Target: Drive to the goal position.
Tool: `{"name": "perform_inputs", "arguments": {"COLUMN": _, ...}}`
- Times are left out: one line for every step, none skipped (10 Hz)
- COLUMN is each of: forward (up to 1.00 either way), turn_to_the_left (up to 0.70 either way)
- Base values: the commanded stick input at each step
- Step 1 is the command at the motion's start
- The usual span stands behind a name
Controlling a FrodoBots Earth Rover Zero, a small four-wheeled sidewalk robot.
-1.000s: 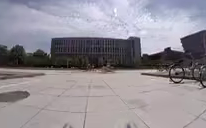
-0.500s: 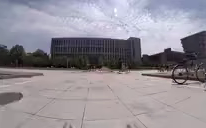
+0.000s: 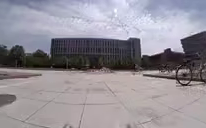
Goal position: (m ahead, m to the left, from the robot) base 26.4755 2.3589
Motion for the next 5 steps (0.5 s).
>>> {"name": "perform_inputs", "arguments": {"forward": 0.45, "turn_to_the_left": 0.00}}
{"name": "perform_inputs", "arguments": {"forward": 0.45, "turn_to_the_left": 0.00}}
{"name": "perform_inputs", "arguments": {"forward": 0.45, "turn_to_the_left": 0.00}}
{"name": "perform_inputs", "arguments": {"forward": 0.45, "turn_to_the_left": 0.00}}
{"name": "perform_inputs", "arguments": {"forward": 0.45, "turn_to_the_left": 0.00}}
